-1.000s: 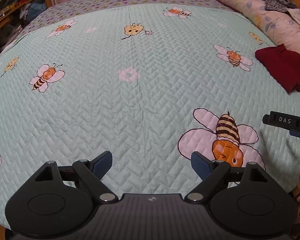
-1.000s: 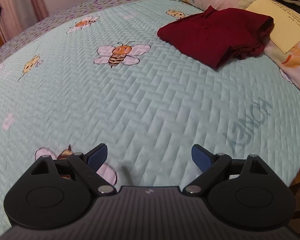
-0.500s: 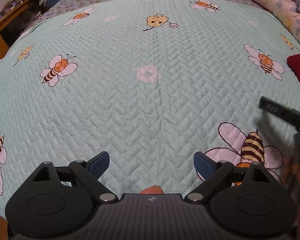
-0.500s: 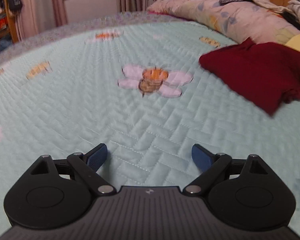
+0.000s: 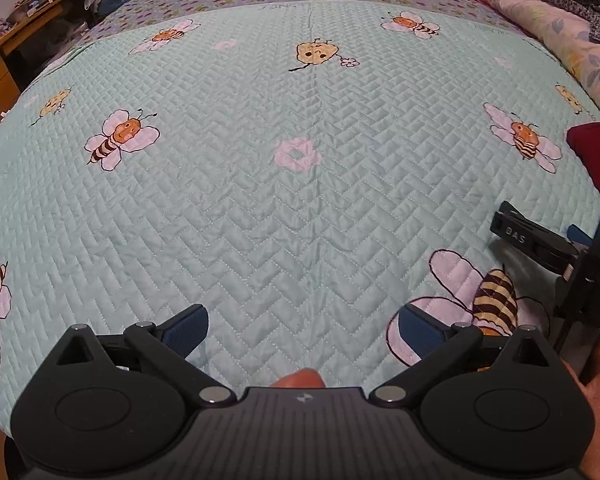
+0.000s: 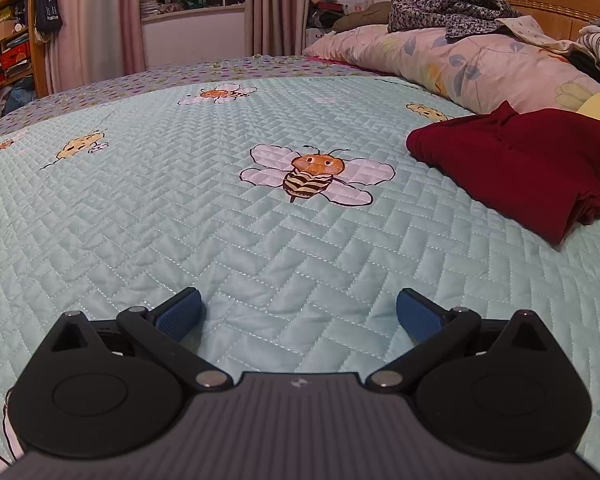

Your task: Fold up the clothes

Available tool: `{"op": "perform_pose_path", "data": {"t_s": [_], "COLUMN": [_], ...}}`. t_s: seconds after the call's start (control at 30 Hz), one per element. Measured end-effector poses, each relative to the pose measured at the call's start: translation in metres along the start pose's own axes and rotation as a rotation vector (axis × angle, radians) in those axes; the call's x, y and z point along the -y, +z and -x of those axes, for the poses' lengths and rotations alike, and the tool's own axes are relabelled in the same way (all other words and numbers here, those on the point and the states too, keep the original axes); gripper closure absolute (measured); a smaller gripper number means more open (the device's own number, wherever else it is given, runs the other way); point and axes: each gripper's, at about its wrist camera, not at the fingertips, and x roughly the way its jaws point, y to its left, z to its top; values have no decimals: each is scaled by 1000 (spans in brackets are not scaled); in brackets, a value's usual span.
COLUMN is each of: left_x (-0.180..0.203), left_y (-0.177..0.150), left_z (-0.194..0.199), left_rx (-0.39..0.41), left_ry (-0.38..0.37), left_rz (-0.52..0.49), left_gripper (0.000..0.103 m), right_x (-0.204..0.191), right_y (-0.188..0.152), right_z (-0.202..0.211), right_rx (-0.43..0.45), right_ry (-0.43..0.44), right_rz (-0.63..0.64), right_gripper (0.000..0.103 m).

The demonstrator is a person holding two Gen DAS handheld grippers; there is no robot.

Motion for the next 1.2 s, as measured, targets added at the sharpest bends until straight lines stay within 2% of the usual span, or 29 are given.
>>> {"op": "perform_pose_path", "data": {"t_s": [0.53,0.67,0.87,1.0,1.2], "left_x": [-5,-4,8,13,12], "left_y": [-5,-9,-22,-28,-34], "left_z": [22,25,44,56,66], "left_rx": [42,42,90,147,179], "left_ry": [-11,-51,-103,-65,-124], "left_rz": [-11,-11,-24,-45,-48], "left_gripper": [1,1,1,0,1], "right_x": [0,0,-1,-1,-1], "right_y": [0,0,-1,-1,-1], "right_z": [1,1,1,1,1], "right_rx": [1,1,1,1,1], "right_ry": [0,0,0,0,0], "right_rz": [-1,-1,-1,-1,-1], "right_gripper": [0,0,0,0,0]}}
